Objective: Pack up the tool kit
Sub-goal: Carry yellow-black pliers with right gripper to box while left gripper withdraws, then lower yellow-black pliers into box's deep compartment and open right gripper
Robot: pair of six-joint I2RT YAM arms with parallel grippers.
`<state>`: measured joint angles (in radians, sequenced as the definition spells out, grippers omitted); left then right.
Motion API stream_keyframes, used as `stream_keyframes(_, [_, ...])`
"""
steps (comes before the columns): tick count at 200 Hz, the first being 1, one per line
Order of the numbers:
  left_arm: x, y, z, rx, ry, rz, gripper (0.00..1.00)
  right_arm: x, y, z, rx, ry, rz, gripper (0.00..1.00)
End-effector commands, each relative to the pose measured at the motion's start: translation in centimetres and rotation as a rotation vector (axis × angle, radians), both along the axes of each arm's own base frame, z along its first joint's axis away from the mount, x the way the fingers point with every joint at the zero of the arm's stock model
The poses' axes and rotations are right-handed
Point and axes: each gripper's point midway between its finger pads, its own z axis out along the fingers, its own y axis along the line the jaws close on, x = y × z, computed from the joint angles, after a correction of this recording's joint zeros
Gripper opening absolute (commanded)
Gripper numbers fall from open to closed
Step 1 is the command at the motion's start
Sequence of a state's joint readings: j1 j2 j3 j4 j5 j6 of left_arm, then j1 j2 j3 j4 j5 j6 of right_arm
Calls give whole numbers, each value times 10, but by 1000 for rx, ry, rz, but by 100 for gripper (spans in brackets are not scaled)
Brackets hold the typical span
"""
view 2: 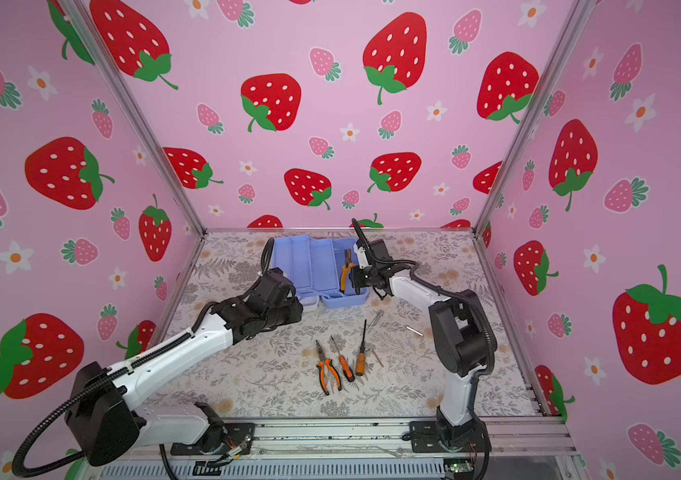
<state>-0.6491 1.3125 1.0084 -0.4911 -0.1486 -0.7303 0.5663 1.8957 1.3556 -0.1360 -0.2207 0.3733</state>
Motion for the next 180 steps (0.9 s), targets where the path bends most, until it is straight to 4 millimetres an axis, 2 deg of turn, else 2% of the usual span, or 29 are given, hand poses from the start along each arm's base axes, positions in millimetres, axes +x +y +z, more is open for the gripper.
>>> stream_keyframes(1, [-3, 10, 4, 1, 2, 29, 41, 18, 26, 22, 99, -44, 49, 0])
stream_keyframes(28, [-5, 15, 0, 2, 10, 42, 41, 30, 39, 0, 122, 6, 49, 0])
stream_keyframes(84, [-6, 18, -4, -4, 27, 47, 41, 39, 62, -34, 164, 82, 68, 0])
stream_keyframes(97, [-6, 17, -5, -6, 29, 45, 41, 39, 65, -40, 169, 89, 74, 7])
stream_keyframes(110, [-6, 17, -8, -7, 37, 47, 40, 39, 66, -47, 167, 101, 67, 21])
stream_keyframes(121, [-7, 15, -9, -12, 44, 44, 40, 38, 66, -51, 167, 114, 65, 27])
stream_keyframes(151, [-8, 12, -13, -19, 60, 36, 41, 38, 63, -48, 159, 105, 54, 32])
stream_keyframes(180, [-11, 11, -16, -27, 78, 28, 41, 39, 58, -33, 144, 67, 43, 38])
